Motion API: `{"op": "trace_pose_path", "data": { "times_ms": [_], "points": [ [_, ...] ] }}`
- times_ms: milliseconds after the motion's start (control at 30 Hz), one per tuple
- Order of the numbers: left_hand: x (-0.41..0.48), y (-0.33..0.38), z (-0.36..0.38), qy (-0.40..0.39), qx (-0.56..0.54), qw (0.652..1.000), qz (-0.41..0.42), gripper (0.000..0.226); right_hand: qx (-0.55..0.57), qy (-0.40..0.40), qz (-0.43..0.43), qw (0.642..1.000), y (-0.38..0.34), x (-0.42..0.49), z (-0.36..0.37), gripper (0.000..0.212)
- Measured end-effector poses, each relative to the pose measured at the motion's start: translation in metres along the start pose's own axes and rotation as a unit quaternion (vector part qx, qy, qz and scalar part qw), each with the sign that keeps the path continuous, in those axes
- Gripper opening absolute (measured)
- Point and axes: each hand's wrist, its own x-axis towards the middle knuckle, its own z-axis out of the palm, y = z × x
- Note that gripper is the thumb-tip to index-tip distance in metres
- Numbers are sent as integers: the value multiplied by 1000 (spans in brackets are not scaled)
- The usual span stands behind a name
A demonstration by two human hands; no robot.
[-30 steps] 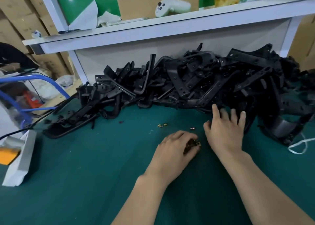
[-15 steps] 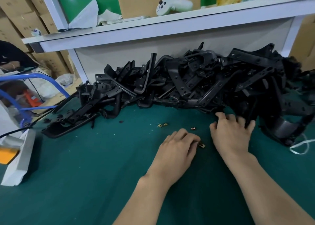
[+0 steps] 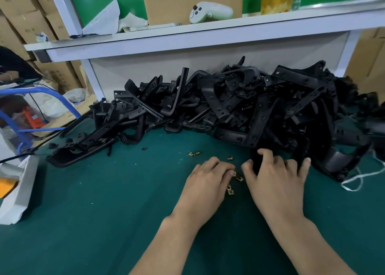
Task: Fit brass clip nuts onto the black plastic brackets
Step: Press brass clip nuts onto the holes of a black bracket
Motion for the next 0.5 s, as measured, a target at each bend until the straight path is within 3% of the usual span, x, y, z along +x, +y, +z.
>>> {"op": "trace_pose_path", "data": {
  "times_ms": [167,300,500],
  "points": [
    [-1,1,-2,24,-33,999,-15,23,52,43,-1,998,6,-4,-12,36],
    [-1,0,-2,28,-35,999,-11,23,163,42,12,986,7,1,-14,39],
    [1,1,-4,22,-43,999,-12,50,251,52,28,966,10,5,-17,57]
  ]
}}
